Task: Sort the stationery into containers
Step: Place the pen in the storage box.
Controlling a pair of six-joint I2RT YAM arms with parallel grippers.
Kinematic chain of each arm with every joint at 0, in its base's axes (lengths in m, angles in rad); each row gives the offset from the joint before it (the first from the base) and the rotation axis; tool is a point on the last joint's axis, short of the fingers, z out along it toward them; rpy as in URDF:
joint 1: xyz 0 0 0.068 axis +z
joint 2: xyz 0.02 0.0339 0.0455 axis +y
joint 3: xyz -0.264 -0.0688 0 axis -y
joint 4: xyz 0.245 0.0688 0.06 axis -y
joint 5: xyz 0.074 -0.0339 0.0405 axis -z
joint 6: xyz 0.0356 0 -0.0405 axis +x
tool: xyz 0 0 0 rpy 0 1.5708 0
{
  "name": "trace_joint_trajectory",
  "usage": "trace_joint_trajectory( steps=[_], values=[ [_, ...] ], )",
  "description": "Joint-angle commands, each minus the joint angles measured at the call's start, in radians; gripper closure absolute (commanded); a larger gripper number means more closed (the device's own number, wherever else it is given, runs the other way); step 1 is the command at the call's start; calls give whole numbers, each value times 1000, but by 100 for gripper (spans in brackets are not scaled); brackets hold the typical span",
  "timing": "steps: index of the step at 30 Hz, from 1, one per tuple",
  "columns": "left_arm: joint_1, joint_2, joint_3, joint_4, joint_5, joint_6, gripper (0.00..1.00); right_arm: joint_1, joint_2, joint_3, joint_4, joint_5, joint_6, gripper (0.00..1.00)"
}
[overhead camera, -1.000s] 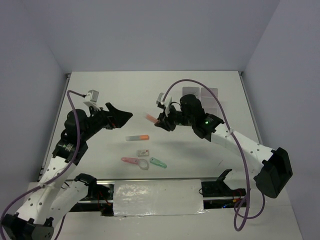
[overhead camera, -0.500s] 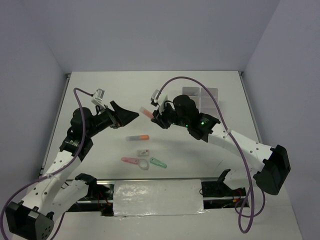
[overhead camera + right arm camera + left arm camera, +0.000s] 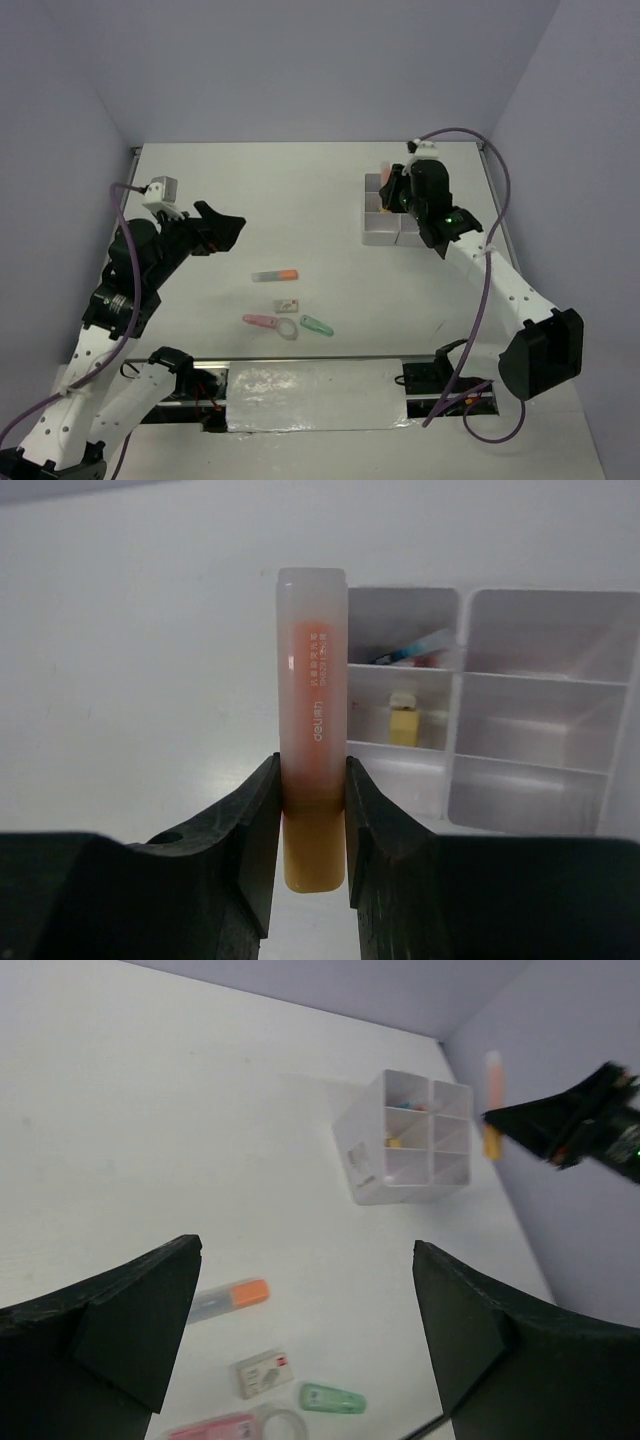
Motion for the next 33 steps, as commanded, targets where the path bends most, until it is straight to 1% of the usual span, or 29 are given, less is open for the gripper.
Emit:
trace_joint_trajectory(
  steps=[1,2,3,5,6,8,9,10,11,13,14,16,17,18,19,20,21,23,25,26,28,30,31,32,33],
  values=[
    [-2,-36,44,-128,-136,121,1,-112,-57,-26,56,90,183,100],
    [-4,-44,46,-142,-156,152,1,-155,-63,-77,112,16,220,100],
    [-2,-61,43,-153,-185,169,1,-230,-65,-98,132,-37,303,100],
    [-2,-76,27,-174,-227,213,1,-273,-62,-135,175,-135,390,100],
    [-2,-81,20,-182,-274,221,1,-281,-62,-143,183,-148,482,100],
    [-2,-87,-19,-179,-311,235,1,-289,-57,-140,180,-152,584,100],
    [-2,-92,-37,-173,-327,235,1,-289,-54,-129,166,-146,692,100],
    [1,-92,-63,-165,-322,235,1,-287,-36,-114,151,-151,740,100],
    [4,-80,-60,-174,-304,244,1,-290,-25,-70,86,-151,851,100],
    [4,-70,-57,-177,-293,247,1,-292,15,-33,24,-158,967,100],
    [4,-63,-57,-174,-293,249,1,-295,21,-22,-4,-161,1097,100],
    [5,-63,-57,-177,-295,247,1,-295,18,-74,19,-172,1226,100],
    [4,-66,-60,-179,-296,249,1,-295,12,-101,46,-168,1371,100],
    [5,-69,-60,-179,-298,249,1,-298,-5,-132,72,-163,1433,100],
    [5,-72,-62,-180,-302,249,1,-296,-13,-195,118,-169,1490,100],
    [5,-78,-62,-180,-311,249,1,-298,-14,-218,196,-183,1594,100],
    [4,-81,-65,-180,-316,247,1,-296,-10,-246,226,-200,1633,100],
    [5,-84,-65,-180,-316,247,1,-298,25,-243,293,-209,1703,100],
    [5,-82,-66,-179,-310,249,1,-298,59,-234,322,-235,1736,100],
    [5,-79,-66,-179,-308,249,1,-299,76,-241,418,-250,1766,100],
    [5,-76,-63,-180,-311,252,1,-299,119,-246,500,-267,1771,100],
    [4,-76,-65,-182,-313,250,1,-283,105,-223,464,-255,1729,100],
    [5,-79,-66,-182,-315,250,1,-273,90,-197,357,-238,1697,100],
    [4,-81,-66,-182,-318,250,1,-261,51,-194,323,-187,1687,100],
    [5,-82,-65,-182,-319,250,1,-240,32,-203,310,-166,1685,100]
  ],
)
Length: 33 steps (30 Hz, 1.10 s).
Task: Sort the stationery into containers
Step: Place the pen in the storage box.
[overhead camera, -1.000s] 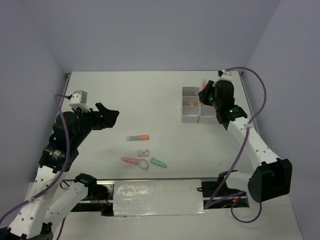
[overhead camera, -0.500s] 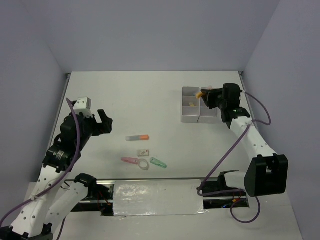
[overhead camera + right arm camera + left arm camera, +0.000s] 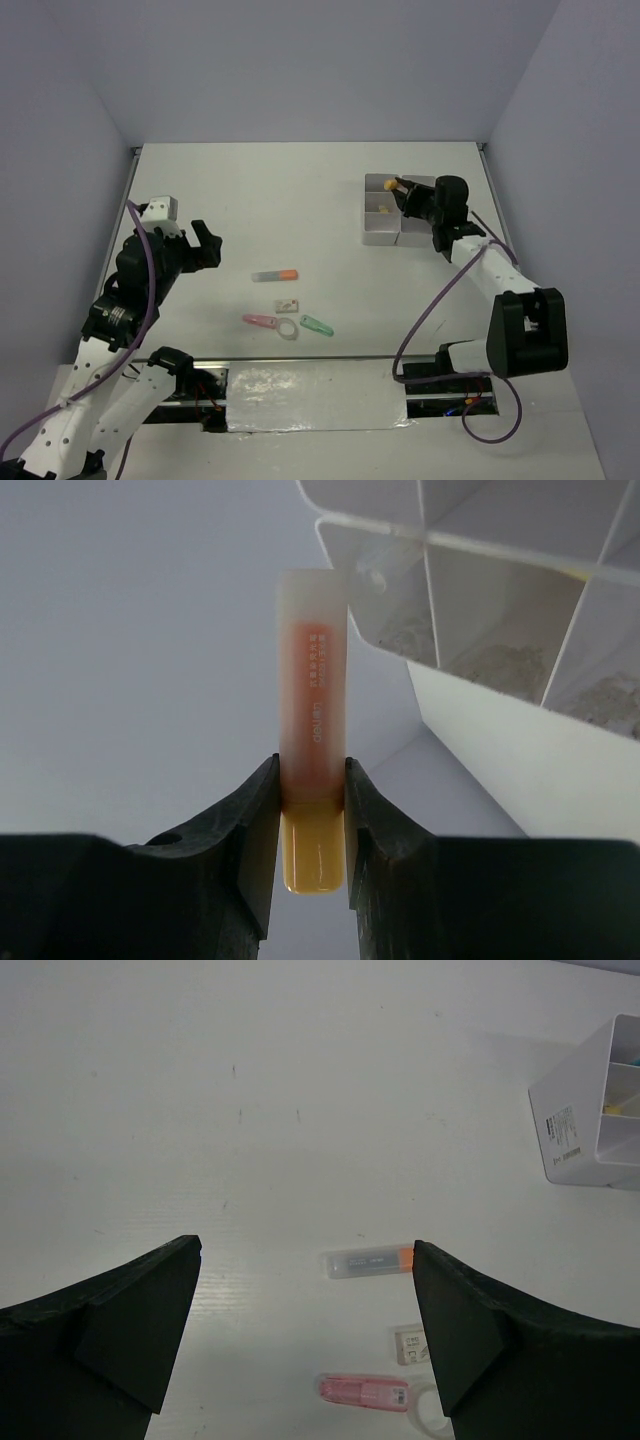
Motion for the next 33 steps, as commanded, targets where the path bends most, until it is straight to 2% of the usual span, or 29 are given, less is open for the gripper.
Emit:
trace_joint_trajectory(
  steps=[1,7,11,23,33],
  values=[
    [4,-7,0,25,-15,18,1,49,-93,2,-6,64,35,100],
    [4,-7,2,24,-19,18,1,157,-283,-185,39,118,110,100],
    [3,-11,0,24,-20,17,1,201,-328,-300,77,187,178,100],
    [3,-17,-2,22,-15,18,1,203,-141,-341,287,124,210,100],
    [4,-22,-2,22,-23,20,1,201,-142,-328,185,156,216,100]
  ],
)
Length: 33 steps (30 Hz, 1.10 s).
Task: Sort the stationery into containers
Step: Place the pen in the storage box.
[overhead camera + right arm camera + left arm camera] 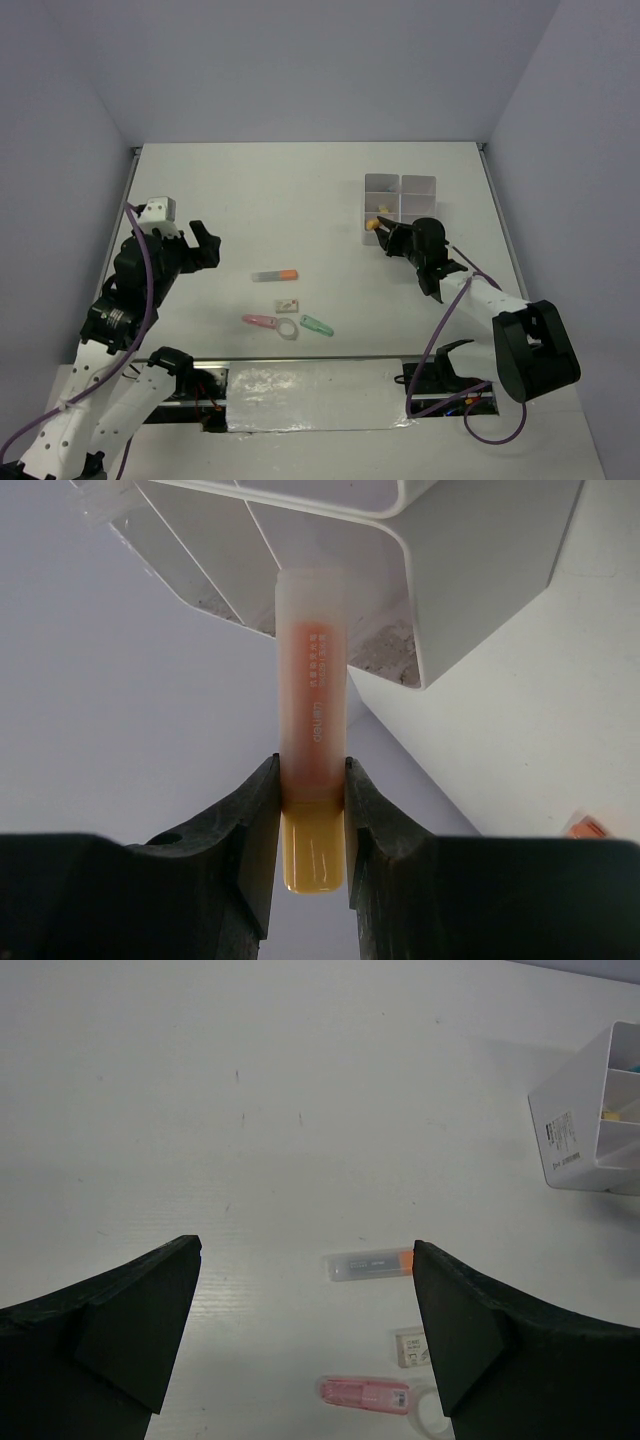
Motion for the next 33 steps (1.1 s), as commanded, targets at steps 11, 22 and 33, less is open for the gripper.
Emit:
trace_joint_trajectory(
  steps=[11,22,33],
  values=[
    [4,-9,-3,23,-16,19,1,5,36,7,7,35,209,93],
    [4,-11,-3,21,-17,22,1,5,78,20,16,54,234,82],
    [4,-20,-3,23,-14,25,1,2,118,51,107,63,197,38]
  ],
)
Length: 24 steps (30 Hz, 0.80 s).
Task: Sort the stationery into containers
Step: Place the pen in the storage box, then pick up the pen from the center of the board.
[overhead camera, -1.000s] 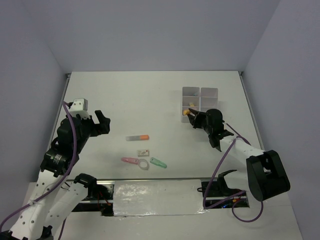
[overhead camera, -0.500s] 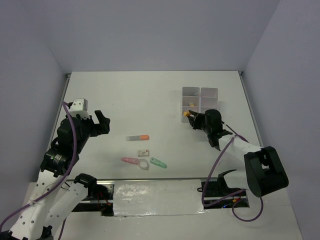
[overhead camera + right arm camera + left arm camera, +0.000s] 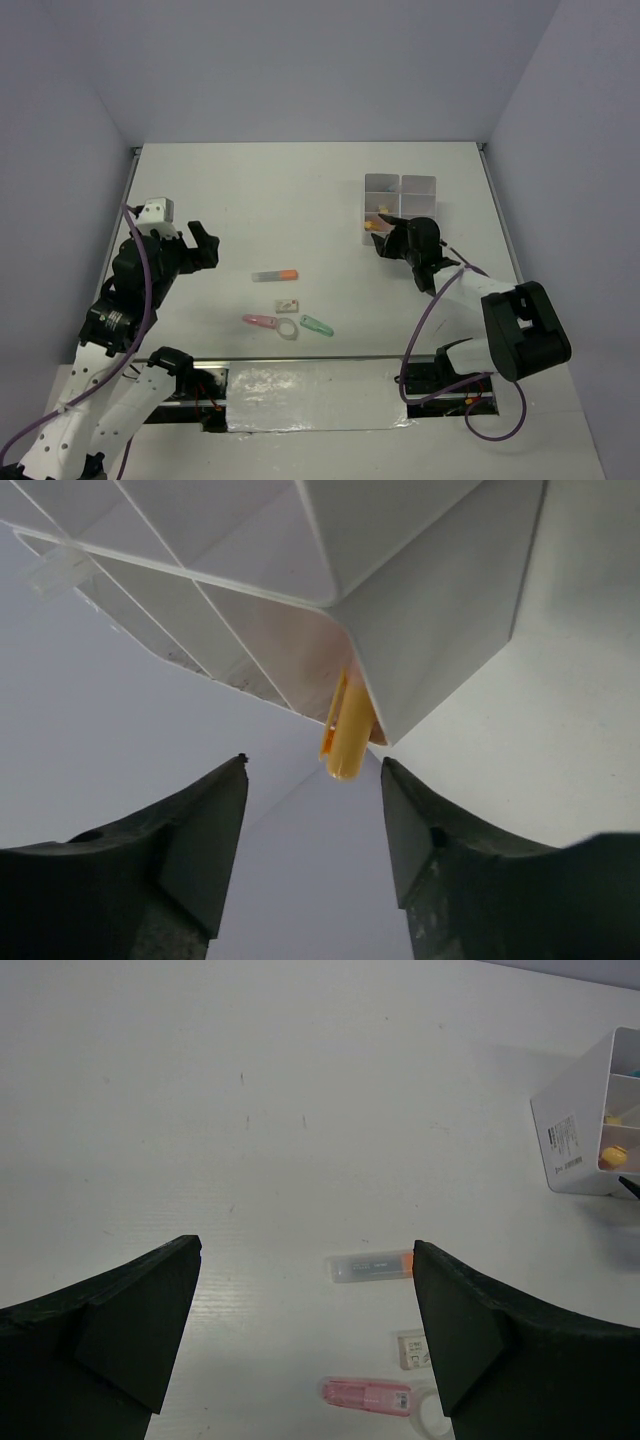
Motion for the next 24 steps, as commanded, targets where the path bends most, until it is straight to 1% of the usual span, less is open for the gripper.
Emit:
trace_joint_trajectory(
  steps=[1,2,7,10,11,13,14,15,16,17,18,19,22,23,24],
  values=[
    [4,-10,-3,27,-1,24,1,2,3,54,48,22,183,35],
    [4,-10,-3,27,-1,24,1,4,1,71,42,22,173,32],
    [3,-14,-3,27,-4,24,1,5,-26,108,53,13,97,31],
    [3,-14,-4,27,-9,23,1,23,-72,151,7,5,-6,31],
    [3,-8,-3,25,-9,23,1,33,-89,172,-11,27,-76,30],
    [3,1,-3,27,0,23,1,65,-150,206,-76,65,-154,30],
    [4,10,-1,25,5,23,1,74,-169,220,-97,82,-255,29],
    [4,16,-1,25,8,21,1,88,-207,237,-141,128,-320,29],
    [4,19,0,24,6,20,1,123,-221,280,-168,154,-393,25],
    [3,22,2,22,6,17,1,140,-230,306,-198,179,-523,24],
    [4,22,-1,24,8,12,1,152,-237,332,-265,203,-585,23],
    [4,21,-3,25,11,10,1,169,-237,376,-296,209,-688,21],
    [4,41,-10,45,67,17,1,206,-230,412,-408,205,-762,12],
    [4,59,-6,44,80,17,1,223,-229,407,-424,209,-750,9],
    [4,67,-1,45,86,15,1,250,-224,400,-448,220,-732,4]
  ],
)
